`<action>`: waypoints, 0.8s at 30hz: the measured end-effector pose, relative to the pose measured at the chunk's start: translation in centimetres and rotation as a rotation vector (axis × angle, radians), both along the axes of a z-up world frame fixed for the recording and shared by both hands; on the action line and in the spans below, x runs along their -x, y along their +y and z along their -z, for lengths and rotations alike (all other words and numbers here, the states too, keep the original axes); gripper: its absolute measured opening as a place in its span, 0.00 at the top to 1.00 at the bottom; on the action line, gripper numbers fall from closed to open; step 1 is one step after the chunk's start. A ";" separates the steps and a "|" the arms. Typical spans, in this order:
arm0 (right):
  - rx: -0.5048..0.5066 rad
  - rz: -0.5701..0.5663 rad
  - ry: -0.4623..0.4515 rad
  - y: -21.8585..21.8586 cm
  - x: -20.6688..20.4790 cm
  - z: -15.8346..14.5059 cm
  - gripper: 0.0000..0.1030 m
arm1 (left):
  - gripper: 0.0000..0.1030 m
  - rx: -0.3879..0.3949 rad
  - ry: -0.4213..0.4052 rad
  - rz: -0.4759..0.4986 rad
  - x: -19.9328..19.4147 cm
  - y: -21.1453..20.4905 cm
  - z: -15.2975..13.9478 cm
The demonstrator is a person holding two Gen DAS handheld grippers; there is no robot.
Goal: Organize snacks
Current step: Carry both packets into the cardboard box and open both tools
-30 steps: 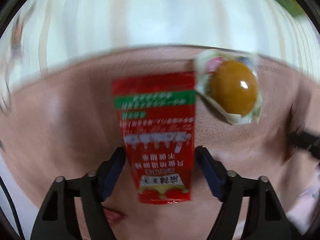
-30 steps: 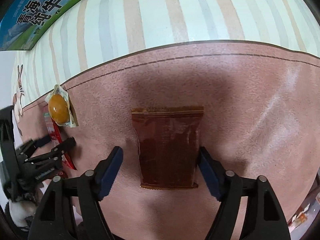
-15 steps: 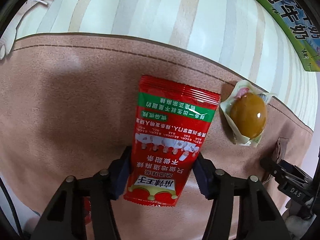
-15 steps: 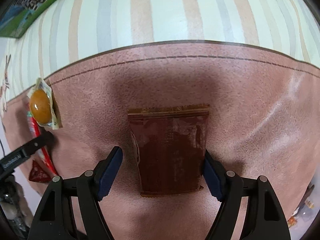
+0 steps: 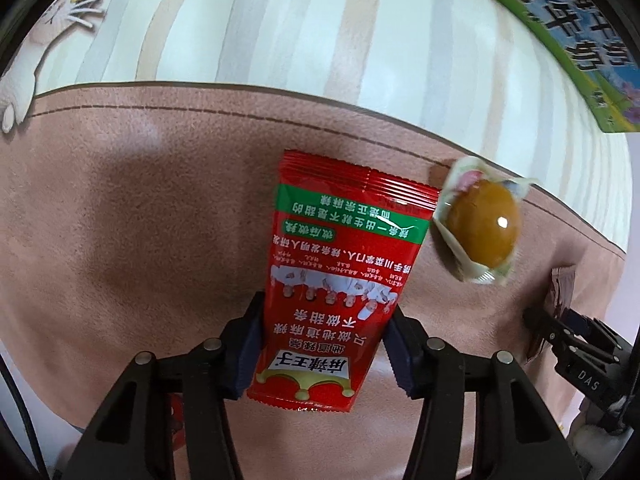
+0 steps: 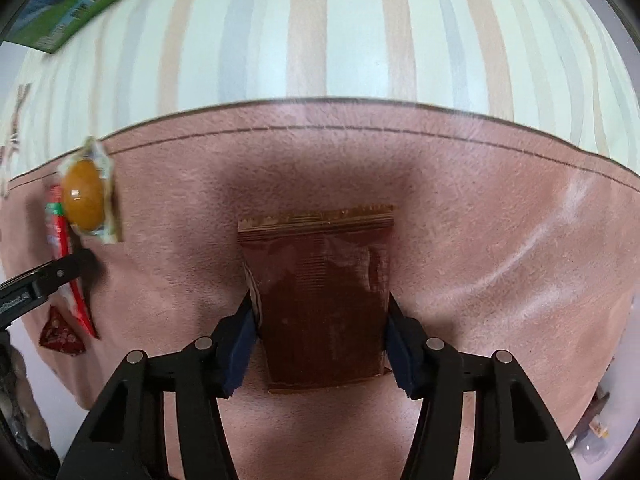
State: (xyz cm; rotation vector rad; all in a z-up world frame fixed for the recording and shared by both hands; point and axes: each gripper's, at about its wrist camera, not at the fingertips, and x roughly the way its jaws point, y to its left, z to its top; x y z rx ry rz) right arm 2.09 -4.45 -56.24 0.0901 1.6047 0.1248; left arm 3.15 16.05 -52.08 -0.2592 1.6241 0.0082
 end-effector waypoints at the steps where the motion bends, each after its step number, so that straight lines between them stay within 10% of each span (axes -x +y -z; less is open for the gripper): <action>1: -0.025 0.005 -0.007 -0.2 0.1 -0.5 0.42 | 0.50 0.025 -0.002 -0.008 0.1 0.1 -0.5; 9: -0.174 0.002 -0.113 -0.4 0.1 -7.9 0.42 | 0.50 0.141 -0.165 0.002 -0.5 0.6 -11.5; 17: -0.367 -0.028 -0.330 -0.3 -4.3 -21.4 0.42 | 0.50 0.236 -0.353 0.056 -6.1 -0.7 -23.5; 24: -0.312 -0.035 -0.494 -1.8 -13.2 -28.2 0.42 | 0.50 0.134 -0.427 0.144 -14.5 -1.8 -27.2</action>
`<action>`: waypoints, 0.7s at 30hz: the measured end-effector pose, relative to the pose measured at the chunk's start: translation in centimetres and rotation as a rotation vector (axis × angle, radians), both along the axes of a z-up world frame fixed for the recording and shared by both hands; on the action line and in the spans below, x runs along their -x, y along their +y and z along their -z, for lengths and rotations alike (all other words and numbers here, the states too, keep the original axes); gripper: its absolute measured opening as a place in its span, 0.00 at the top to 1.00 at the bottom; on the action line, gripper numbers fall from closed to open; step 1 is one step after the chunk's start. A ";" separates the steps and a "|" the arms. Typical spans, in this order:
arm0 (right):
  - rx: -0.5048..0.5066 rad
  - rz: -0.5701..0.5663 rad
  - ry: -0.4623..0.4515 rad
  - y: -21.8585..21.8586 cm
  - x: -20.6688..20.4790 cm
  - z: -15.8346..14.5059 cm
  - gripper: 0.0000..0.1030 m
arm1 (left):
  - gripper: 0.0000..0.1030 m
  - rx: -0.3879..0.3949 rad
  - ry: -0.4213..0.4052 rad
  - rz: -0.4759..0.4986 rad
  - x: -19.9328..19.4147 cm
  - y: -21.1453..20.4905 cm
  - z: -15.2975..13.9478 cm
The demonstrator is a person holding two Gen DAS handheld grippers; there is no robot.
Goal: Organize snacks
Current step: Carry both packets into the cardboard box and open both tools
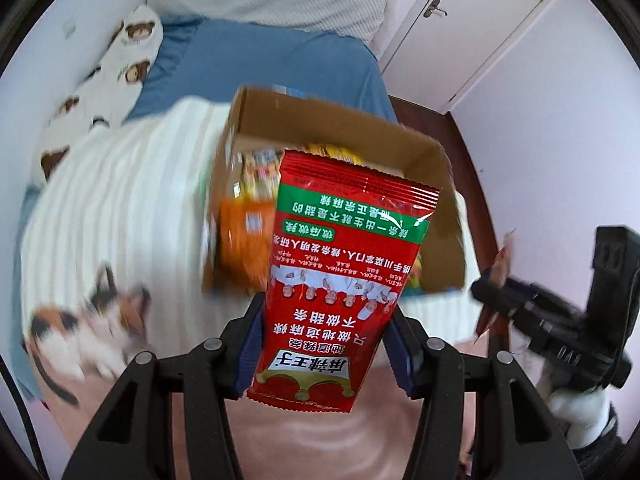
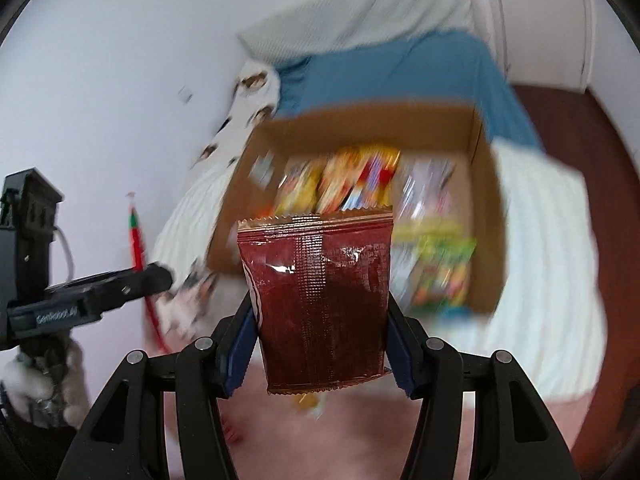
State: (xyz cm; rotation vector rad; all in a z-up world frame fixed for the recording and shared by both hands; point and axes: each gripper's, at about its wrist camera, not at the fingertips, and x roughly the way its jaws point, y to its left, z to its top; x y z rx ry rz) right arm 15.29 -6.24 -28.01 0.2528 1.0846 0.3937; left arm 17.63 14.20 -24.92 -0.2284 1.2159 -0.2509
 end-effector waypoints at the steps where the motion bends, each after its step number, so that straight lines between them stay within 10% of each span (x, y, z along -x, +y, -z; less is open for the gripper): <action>1: 0.025 0.021 -0.010 -0.5 -2.0 -0.2 0.42 | 0.50 -0.025 -0.001 -0.003 -1.7 0.0 0.0; 21: 0.204 0.202 0.200 -6.8 -18.4 8.5 0.41 | 0.49 -0.155 0.195 -0.022 -19.9 -0.2 11.0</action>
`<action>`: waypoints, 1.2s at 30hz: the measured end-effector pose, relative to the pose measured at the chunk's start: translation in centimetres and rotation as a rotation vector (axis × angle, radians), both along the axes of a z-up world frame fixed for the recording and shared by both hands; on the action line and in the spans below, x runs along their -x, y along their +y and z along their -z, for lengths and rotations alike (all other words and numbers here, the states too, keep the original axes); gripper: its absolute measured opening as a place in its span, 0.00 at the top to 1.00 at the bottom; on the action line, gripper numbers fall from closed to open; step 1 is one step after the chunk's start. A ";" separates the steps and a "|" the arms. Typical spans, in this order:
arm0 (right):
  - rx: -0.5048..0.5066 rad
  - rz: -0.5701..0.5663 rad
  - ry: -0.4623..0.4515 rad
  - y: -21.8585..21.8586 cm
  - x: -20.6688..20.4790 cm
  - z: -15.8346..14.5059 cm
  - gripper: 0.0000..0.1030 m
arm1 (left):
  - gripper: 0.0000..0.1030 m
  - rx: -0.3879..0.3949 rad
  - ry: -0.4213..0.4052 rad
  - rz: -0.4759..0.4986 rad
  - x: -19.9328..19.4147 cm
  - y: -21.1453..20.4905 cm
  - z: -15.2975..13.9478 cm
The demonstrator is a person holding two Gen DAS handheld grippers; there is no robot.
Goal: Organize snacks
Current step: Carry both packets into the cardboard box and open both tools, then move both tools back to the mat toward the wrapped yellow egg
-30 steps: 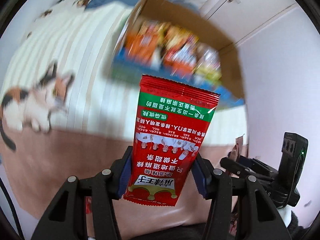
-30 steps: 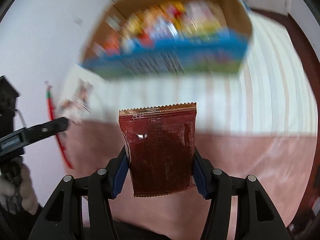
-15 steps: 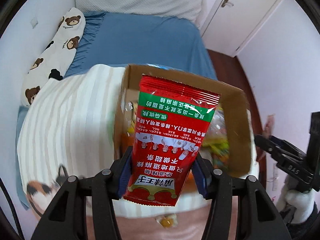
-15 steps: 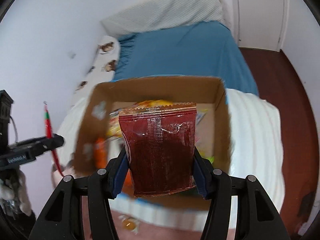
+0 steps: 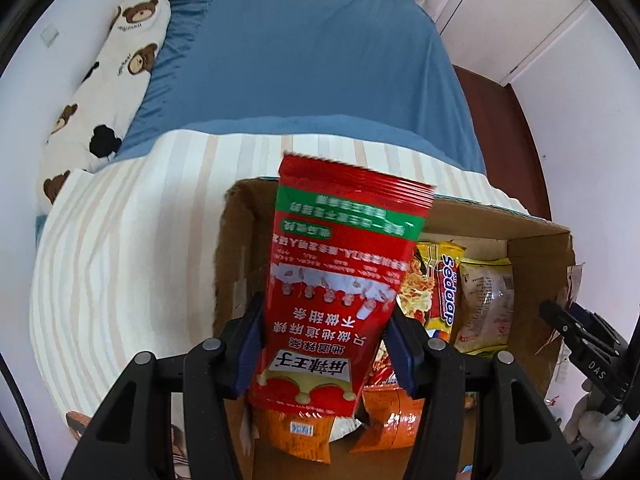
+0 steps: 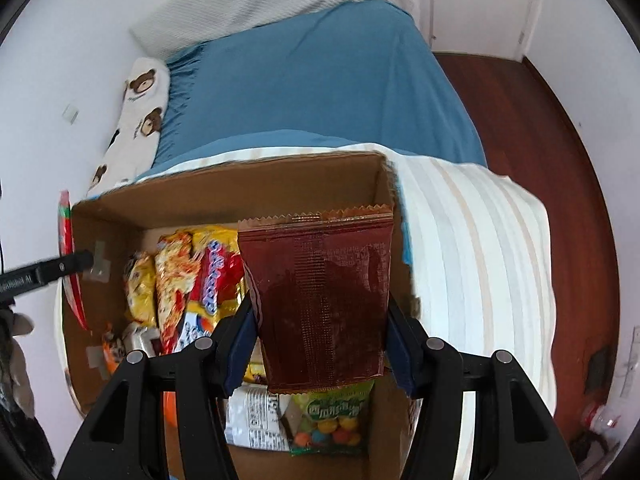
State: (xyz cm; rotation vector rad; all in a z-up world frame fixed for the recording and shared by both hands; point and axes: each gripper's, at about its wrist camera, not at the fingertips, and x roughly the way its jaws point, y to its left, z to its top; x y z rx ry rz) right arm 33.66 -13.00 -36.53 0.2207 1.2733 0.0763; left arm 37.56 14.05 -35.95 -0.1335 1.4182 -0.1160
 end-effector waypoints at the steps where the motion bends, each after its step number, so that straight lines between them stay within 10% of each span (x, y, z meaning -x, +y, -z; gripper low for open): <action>1: -0.004 0.015 0.005 -0.4 -0.2 0.3 0.41 | 0.45 0.002 0.002 -0.007 -0.1 0.1 0.2; 8: -0.007 -0.017 -0.002 0.2 0.3 0.0 0.15 | 0.05 0.036 -0.072 -0.015 0.4 -0.2 -0.2; 36: 0.125 -0.016 -0.305 2.5 17.1 -9.0 0.07 | 0.02 -0.101 -0.451 -0.061 19.8 -3.3 -9.3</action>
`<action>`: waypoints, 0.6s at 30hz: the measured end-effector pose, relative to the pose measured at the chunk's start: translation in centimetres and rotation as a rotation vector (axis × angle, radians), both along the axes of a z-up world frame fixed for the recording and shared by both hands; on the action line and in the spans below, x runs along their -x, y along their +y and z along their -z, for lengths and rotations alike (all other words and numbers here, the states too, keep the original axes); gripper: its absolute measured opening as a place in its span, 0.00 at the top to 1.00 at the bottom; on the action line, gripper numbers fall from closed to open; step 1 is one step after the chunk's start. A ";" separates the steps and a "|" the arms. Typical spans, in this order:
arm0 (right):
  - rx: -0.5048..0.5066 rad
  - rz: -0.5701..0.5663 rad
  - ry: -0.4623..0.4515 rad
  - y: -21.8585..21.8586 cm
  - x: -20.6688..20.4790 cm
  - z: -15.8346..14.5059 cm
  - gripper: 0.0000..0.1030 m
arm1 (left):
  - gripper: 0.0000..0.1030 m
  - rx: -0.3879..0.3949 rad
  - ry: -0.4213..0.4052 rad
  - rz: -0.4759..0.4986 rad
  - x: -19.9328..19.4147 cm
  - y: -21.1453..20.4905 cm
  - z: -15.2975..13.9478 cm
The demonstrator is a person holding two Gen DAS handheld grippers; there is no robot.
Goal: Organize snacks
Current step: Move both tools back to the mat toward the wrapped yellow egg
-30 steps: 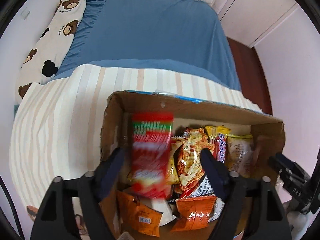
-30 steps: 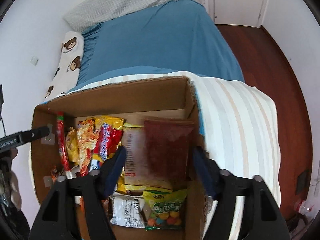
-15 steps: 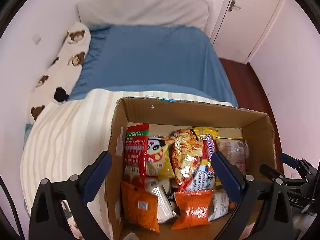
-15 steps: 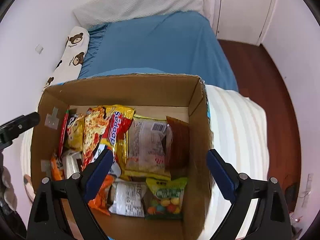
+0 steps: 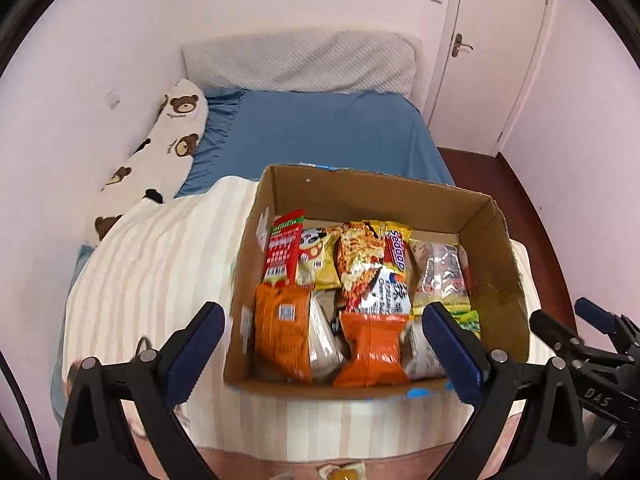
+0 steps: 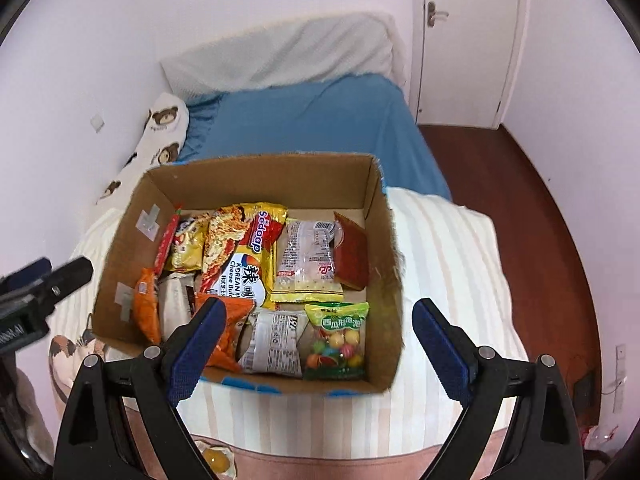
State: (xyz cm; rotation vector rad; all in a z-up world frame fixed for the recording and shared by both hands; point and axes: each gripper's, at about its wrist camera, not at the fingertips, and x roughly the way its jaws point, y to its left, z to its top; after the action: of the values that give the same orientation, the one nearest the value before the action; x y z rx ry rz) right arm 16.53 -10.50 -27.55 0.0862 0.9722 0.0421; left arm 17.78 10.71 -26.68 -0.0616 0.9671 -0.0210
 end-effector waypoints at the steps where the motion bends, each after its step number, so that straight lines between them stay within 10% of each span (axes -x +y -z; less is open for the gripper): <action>1: -0.001 0.004 -0.020 0.0 0.9 -0.6 0.07 | 0.02 -0.002 -0.005 -0.013 0.9 -0.1 -0.2; 10: -0.025 -0.011 -0.092 0.0 5.9 -3.3 0.05 | 0.02 0.018 -0.062 -0.045 6.1 -0.5 -1.1; 18: -0.114 -0.127 0.043 2.3 8.6 0.6 0.05 | 0.02 -0.031 0.032 -0.133 10.5 3.0 2.2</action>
State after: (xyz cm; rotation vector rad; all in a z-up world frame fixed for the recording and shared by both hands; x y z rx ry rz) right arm 7.91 -8.16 -28.20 0.1308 1.0169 0.2138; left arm 7.26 13.74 -28.93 -0.0980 0.9932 0.1178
